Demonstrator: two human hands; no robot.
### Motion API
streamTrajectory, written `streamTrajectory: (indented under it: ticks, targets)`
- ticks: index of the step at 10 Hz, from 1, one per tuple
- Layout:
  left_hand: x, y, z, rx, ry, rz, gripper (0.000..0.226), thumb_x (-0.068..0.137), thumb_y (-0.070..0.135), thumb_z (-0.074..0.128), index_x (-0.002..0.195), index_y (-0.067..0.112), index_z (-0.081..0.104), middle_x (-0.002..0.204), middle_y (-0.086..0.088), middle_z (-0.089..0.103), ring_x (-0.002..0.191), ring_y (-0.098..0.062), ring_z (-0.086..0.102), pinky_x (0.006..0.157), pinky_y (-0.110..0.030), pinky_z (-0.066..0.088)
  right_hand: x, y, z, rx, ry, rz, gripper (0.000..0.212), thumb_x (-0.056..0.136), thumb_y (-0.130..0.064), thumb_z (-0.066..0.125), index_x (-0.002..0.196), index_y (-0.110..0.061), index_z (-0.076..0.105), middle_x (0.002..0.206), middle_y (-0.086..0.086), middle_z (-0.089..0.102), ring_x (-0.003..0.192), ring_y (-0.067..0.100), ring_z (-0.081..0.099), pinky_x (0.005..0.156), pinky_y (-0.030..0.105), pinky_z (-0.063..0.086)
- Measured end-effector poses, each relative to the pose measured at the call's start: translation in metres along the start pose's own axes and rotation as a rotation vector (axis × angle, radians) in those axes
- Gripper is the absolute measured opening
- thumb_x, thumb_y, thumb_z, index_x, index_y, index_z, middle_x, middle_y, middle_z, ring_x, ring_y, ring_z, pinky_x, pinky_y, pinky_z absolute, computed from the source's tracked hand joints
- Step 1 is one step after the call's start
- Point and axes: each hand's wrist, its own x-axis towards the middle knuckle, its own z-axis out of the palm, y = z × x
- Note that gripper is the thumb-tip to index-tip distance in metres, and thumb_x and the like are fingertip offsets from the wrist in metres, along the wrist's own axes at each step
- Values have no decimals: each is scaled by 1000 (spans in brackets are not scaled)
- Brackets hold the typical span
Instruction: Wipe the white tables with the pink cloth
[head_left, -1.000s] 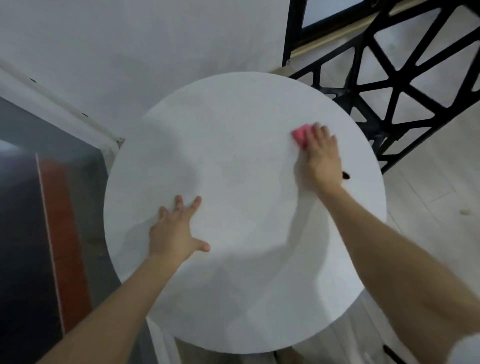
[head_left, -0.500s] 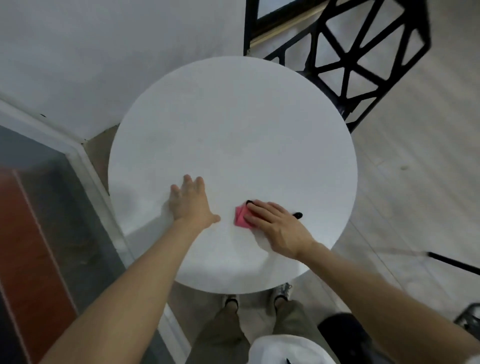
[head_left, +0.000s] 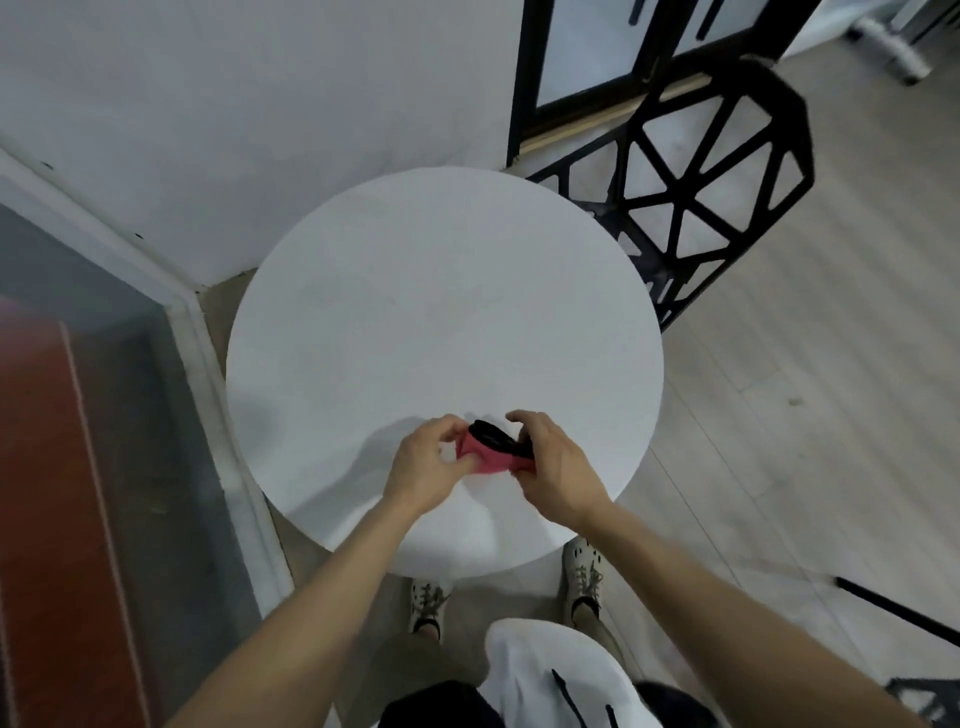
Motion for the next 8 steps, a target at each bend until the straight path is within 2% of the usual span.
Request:
streamTrajectory:
  ticks: [1,2,3,4,5,6,7,8]
  targets:
    - [-8,37,5,18,43,25,14,93,25,75,101,34,67,89,15,72,89,-4,68,86,-35,59,-5,-1,-31,210,-79,86,34,87,-34,81,115,-25,65,106,-6,64,90,17,69,78,37,58]
    - [-16,74,0,-48,62,-8,9,93,38,71,100,40,66,77,12,65,71,-6,59,69,-26,49,-6,2,-62,421,-111,67,20,86,-40,78,95,-28,65,95,-4,68,80,21,71,75,45,61]
    - [-31,97,-6,-386,-52,-95,32,90,26,81,121,28,72,106,-8,74,97,-16,73,87,-31,62,2,4,-88,578,-119,33,17,92,-25,81,97,-21,66,94,-2,72,85,28,72,75,48,60]
    - [-50,106,2,-253,44,-140,28,86,13,89,110,17,73,103,-3,76,104,-18,74,93,-33,56,7,3,-114,605,-155,-5,20,92,-24,84,93,-20,65,92,-4,72,85,29,74,67,38,60]
    - [-54,117,7,-307,299,-164,19,86,14,90,99,16,76,99,-3,80,101,-24,77,87,-40,64,11,4,-137,601,-106,-74,23,89,-44,81,89,-30,62,90,-6,72,76,23,73,59,30,55]
    - [-38,139,10,-393,389,-146,28,85,16,92,106,18,74,97,-5,80,91,-29,80,75,-46,69,24,14,-146,502,8,-27,23,90,-52,76,97,-37,59,94,-10,71,72,16,72,52,28,53]
    - [-19,127,24,-136,304,-310,44,93,25,86,130,19,64,113,-5,77,106,-27,75,96,-46,63,41,45,-149,156,-142,158,47,98,-54,70,122,-20,48,106,-6,67,82,17,70,60,28,52]
    - [-49,86,48,161,-18,-557,54,99,33,79,146,16,57,138,-7,67,124,-25,66,108,-37,53,30,84,-156,-398,-406,170,53,104,-47,63,138,-8,50,135,12,63,118,32,65,87,37,52]
